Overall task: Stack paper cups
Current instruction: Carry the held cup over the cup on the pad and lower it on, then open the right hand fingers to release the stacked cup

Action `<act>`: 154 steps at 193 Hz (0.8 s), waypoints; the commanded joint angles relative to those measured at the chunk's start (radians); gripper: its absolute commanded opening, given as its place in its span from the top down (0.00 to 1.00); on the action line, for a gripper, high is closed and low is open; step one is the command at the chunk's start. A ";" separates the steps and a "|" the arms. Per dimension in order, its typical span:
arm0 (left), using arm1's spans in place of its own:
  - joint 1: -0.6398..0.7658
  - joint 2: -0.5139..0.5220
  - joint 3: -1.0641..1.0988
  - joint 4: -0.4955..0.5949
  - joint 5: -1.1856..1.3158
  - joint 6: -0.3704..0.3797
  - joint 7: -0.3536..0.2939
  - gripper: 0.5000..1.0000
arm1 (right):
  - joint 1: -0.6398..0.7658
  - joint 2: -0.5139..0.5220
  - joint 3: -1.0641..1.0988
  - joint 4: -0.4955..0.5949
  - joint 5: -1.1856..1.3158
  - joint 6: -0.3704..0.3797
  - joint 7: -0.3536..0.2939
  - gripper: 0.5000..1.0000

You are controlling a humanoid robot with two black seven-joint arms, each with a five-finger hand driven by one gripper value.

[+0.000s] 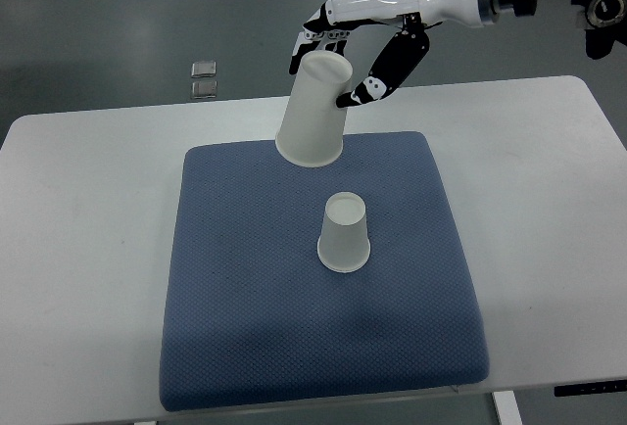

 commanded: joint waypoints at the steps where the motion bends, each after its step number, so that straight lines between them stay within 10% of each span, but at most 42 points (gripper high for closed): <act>1: 0.000 0.000 -0.001 0.000 0.000 0.000 0.000 0.00 | -0.018 0.000 -0.016 0.001 -0.002 0.000 0.003 0.79; 154: -0.002 0.000 0.001 0.000 0.000 0.000 0.000 0.00 | -0.109 -0.018 -0.067 0.046 -0.079 0.000 0.006 0.81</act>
